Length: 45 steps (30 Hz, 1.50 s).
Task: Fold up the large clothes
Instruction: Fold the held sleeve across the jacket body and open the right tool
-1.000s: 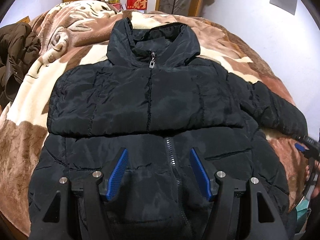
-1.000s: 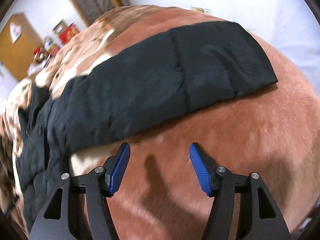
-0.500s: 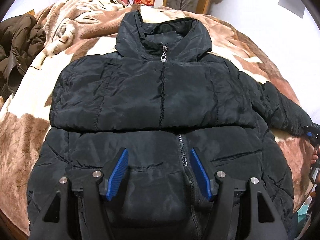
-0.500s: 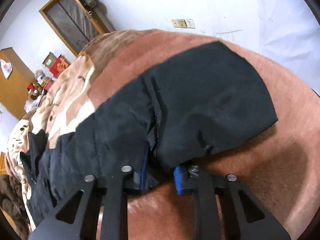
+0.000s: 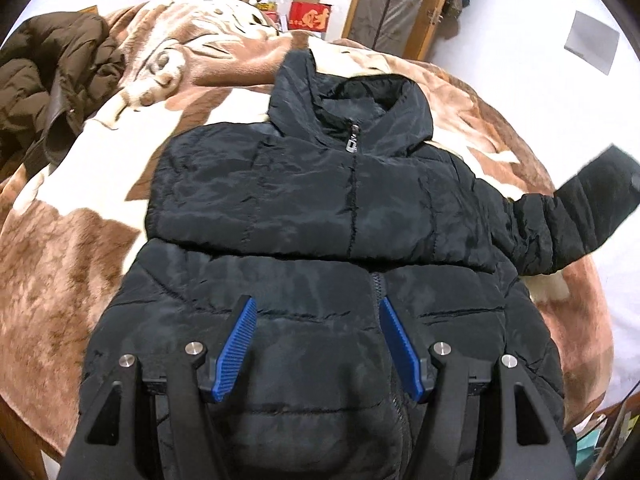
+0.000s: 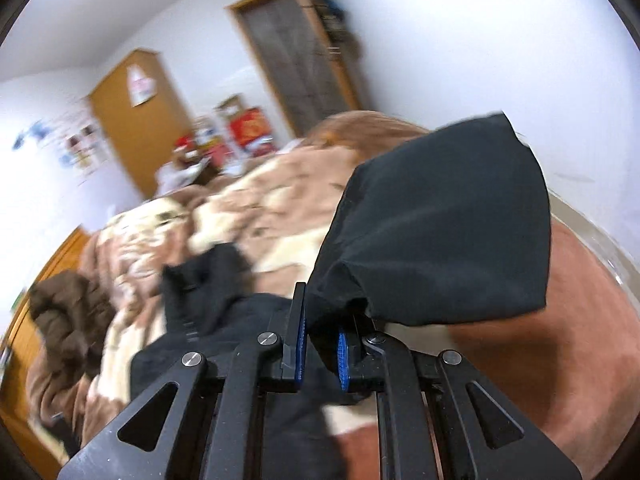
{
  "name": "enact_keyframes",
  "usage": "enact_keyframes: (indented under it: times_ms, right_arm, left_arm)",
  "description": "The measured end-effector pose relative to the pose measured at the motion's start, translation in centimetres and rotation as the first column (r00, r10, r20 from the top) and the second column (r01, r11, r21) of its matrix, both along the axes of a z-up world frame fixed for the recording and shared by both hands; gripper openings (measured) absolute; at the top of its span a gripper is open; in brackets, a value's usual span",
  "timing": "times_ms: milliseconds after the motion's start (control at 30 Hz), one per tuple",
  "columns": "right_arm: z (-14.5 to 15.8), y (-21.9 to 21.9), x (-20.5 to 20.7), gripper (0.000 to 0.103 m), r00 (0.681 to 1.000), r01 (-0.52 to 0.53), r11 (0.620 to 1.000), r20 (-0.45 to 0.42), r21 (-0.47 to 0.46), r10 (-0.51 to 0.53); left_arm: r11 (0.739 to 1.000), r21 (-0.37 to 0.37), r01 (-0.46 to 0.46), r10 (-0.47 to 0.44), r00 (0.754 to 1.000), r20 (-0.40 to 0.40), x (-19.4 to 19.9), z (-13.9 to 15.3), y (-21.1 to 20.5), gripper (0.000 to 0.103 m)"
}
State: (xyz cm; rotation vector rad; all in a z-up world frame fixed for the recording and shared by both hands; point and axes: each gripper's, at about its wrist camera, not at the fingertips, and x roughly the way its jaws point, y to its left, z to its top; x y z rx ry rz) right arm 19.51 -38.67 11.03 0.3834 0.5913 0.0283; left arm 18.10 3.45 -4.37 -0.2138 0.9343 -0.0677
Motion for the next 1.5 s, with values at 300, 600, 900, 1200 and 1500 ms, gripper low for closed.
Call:
enact_keyframes:
  times_ms: [300, 600, 900, 1200, 1500]
  right_arm:
    - [-2.3, 14.2, 5.0, 0.012, 0.959, -0.28, 0.958, -0.062, -0.058, 0.277]
    - [-12.9, 24.5, 9.2, 0.013, 0.87, -0.442, 0.894, -0.277, -0.075, 0.407]
    - [-18.0, 25.2, 9.0, 0.04, 0.825, -0.476, 0.879, -0.338, 0.02, 0.453]
    - [-12.0, 19.4, 4.8, 0.054, 0.888, -0.434, 0.901, -0.157, 0.021, 0.432]
    - [-12.8, 8.5, 5.4, 0.054, 0.975, -0.159, 0.98, -0.176, -0.118, 0.136]
  left_arm:
    - [0.998, -0.031, -0.059, 0.059, 0.998, 0.011, -1.1, -0.3, 3.7, 0.066]
    - [0.993, -0.04, -0.111, 0.11, 0.994, -0.012, -1.2, -2.0, 7.2, 0.066]
    - [0.993, -0.04, -0.109, 0.108, 0.994, -0.023, -0.1, -2.4, 7.5, 0.066]
    - [0.997, -0.071, -0.005, 0.006, 1.0, 0.02, 5.5, -0.3, 3.2, 0.072]
    - [0.992, -0.126, 0.022, -0.032, 0.996, -0.084, 14.2, -4.9, 0.8, 0.062]
